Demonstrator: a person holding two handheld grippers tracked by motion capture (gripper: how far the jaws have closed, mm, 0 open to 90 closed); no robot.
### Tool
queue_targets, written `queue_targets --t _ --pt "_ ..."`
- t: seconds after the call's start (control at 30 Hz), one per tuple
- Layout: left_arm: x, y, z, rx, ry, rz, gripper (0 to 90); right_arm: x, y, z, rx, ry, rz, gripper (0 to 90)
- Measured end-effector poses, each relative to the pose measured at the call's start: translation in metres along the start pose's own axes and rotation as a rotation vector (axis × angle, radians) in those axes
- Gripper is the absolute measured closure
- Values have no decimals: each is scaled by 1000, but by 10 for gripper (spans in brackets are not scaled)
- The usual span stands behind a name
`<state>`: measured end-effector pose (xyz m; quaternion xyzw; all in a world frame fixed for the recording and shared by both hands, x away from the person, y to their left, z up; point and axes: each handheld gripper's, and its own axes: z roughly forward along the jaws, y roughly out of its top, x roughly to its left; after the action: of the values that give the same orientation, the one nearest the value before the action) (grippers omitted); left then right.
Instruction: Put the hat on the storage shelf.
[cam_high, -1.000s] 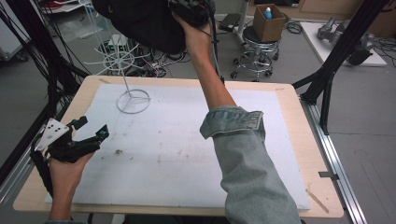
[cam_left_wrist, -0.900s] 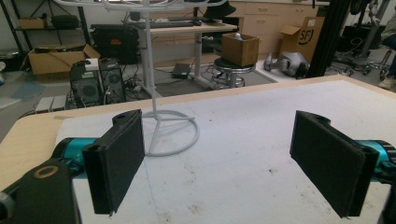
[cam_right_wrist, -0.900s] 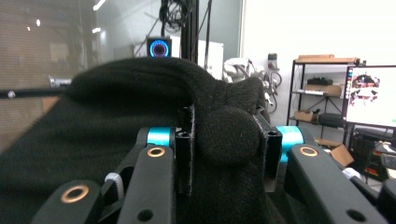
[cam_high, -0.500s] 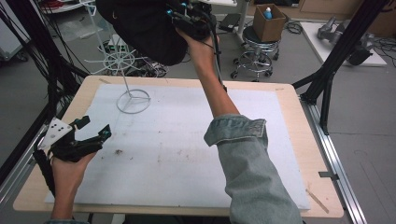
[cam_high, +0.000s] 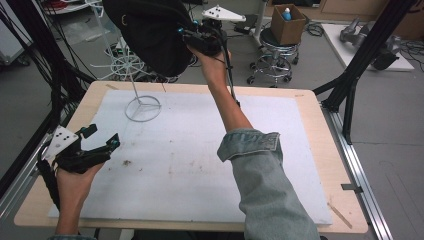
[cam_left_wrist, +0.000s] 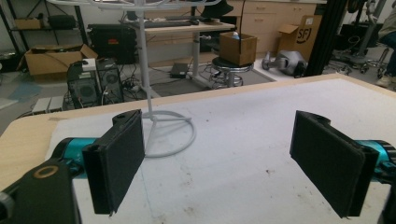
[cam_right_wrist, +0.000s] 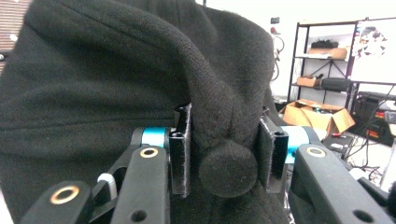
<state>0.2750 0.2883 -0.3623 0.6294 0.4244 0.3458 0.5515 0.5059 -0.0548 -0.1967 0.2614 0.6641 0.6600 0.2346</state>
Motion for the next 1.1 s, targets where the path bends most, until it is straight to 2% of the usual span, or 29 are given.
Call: queue_targets --t 0.13,0.23,0.57,0.83,1.1 --pt "0 0 0 2 0 2 181 1 -8 4 19 2 6 619" --pt "0 0 0 3 -1 1 181 2 -14 7 49 -2 -9 608" --pt "0 0 0 4 -2 2 181 4 -22 13 95 -1 -29 552" --pt "0 0 0 5 -1 2 181 4 -27 15 114 0 -34 471" --pt "0 0 0 7 -2 2 181 3 -27 14 107 -8 -27 382"
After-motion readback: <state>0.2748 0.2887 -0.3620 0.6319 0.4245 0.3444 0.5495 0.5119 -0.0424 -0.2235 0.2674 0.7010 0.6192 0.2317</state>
